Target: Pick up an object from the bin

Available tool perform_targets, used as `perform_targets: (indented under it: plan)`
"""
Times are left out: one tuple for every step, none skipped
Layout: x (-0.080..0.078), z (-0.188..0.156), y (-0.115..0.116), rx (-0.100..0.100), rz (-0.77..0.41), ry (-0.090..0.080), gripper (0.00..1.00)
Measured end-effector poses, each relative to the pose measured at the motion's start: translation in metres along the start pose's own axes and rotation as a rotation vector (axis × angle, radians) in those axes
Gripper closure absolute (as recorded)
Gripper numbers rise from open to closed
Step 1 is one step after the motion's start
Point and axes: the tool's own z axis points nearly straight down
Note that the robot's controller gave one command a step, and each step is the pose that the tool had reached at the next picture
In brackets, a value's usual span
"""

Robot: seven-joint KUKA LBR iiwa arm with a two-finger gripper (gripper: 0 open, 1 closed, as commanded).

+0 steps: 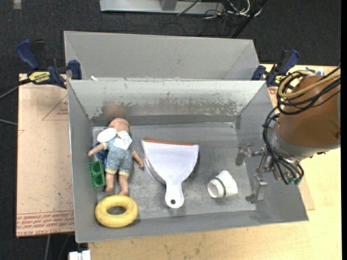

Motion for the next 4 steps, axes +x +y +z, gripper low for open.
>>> perform_targets:
  plan:
    - [-0.017, -0.036, -0.003, -0.004, -0.035, 0.006, 0.00]
    - [-0.025, -0.025, 0.025, 0.004, -0.088, -0.016, 0.00]
    - [-0.018, 0.009, 0.049, -0.008, -0.286, 0.008, 0.00]
    - [-0.011, 0.025, 0.054, 0.004, -0.634, -0.008, 0.00]
